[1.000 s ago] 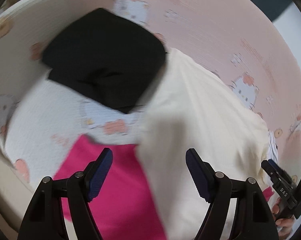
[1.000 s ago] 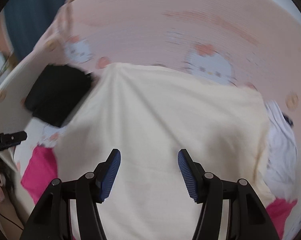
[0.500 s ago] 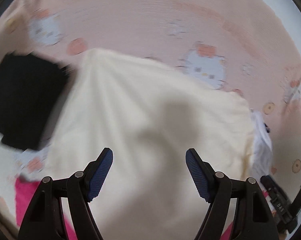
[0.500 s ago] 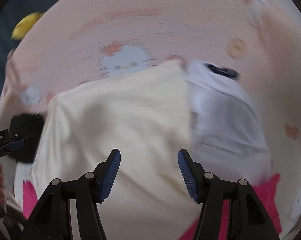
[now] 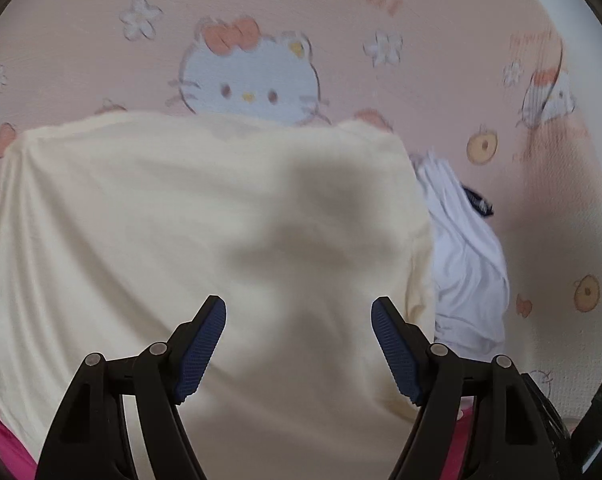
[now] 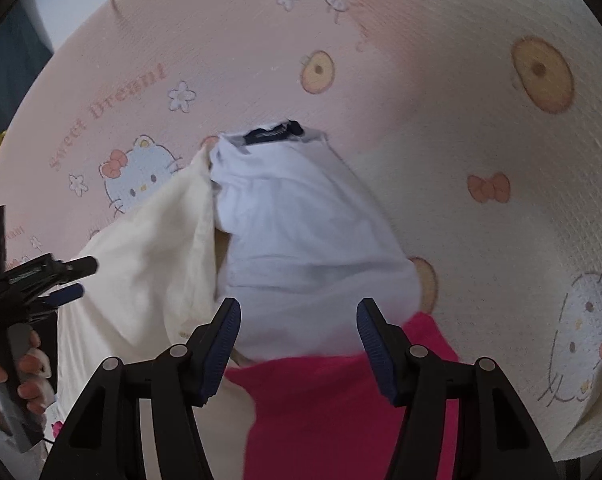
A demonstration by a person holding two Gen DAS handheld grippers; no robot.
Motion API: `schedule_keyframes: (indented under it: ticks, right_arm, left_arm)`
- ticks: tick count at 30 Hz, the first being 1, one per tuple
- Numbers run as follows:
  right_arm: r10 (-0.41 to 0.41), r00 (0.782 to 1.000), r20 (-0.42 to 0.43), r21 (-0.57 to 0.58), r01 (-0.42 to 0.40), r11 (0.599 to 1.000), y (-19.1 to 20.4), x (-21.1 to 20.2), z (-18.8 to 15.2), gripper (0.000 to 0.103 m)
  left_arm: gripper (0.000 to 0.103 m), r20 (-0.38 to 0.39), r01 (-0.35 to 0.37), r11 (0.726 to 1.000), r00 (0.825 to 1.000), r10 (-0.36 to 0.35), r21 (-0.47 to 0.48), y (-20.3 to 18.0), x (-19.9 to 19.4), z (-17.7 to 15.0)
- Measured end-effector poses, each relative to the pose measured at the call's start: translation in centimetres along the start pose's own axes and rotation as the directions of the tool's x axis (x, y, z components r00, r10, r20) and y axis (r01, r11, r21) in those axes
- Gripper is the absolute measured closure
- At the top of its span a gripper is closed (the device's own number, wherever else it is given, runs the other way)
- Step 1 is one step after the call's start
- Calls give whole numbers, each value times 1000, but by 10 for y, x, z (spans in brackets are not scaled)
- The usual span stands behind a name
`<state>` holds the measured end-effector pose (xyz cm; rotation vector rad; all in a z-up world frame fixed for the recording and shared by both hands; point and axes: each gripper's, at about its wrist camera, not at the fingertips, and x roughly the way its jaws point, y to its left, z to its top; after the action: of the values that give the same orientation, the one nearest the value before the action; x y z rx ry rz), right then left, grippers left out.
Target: Fold clothes
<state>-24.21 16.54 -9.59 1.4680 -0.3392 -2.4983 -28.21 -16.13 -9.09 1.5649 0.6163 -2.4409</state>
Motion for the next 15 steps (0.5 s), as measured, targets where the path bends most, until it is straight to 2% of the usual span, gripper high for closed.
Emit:
schedule_keyframes:
  ticks: [4, 7, 9, 12, 15]
  right_arm:
    - [-11, 1000, -11, -104, 9, 995, 10, 2, -6, 43]
    - [-18, 1000, -10, -200, 16, 980, 21, 3, -11, 43]
    - [-24, 1000, -9, -263, 21, 965, 28, 4, -14, 43]
    - [-26, 1000, -15, -341, 19, 940, 37, 6, -18, 43]
    - [-12, 997, -75, -313, -12, 950, 39, 17, -10, 43]
  left_arm:
    - [29, -41, 33, 999, 999, -33, 13, -14, 17, -1]
    - [29, -132, 89, 994, 988, -79, 66, -29, 29, 4]
    - [29, -172, 104, 987, 982, -82, 121, -39, 32, 9]
    - [29, -168, 87, 972, 985, -51, 217, -51, 32, 26]
    - [29, -152, 69, 968, 988, -33, 240, -57, 34, 48]
